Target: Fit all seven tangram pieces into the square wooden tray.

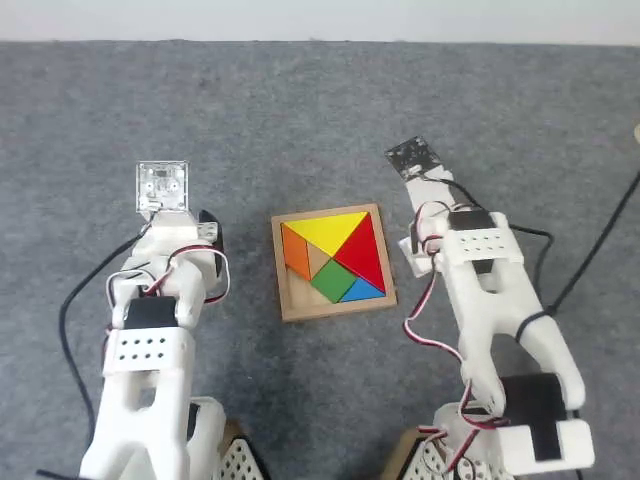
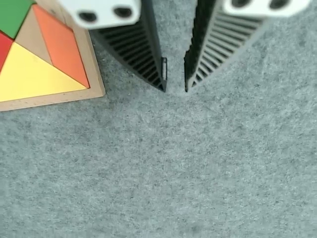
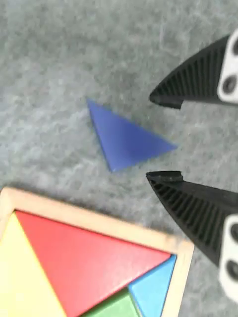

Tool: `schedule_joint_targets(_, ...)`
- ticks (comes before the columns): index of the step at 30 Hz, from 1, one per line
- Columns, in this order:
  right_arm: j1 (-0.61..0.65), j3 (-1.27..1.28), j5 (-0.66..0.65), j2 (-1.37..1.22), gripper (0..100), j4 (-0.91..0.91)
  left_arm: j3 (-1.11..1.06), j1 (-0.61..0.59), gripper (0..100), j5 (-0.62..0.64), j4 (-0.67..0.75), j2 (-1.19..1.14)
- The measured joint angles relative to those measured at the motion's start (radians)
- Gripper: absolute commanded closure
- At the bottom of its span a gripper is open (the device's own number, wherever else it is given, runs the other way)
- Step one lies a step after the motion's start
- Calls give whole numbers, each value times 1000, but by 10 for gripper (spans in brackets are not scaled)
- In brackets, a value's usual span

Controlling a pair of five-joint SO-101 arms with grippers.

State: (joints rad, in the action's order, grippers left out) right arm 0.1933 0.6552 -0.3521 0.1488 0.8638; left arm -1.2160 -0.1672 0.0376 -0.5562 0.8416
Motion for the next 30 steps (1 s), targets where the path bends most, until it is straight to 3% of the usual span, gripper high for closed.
schedule_joint_targets(12,23,-187,241,-313,772,-38,0,0,935,0,0,0)
schedule_joint_targets(19,25,-264,262,-384,775,-5,0,0,935,0,0,0)
schedule_joint_targets(24,23,-272,262,-384,866,44,0,0,935,0,0,0)
schedule_joint_targets(30,21,-275,282,-384,872,74,0,0,935,0,0,0)
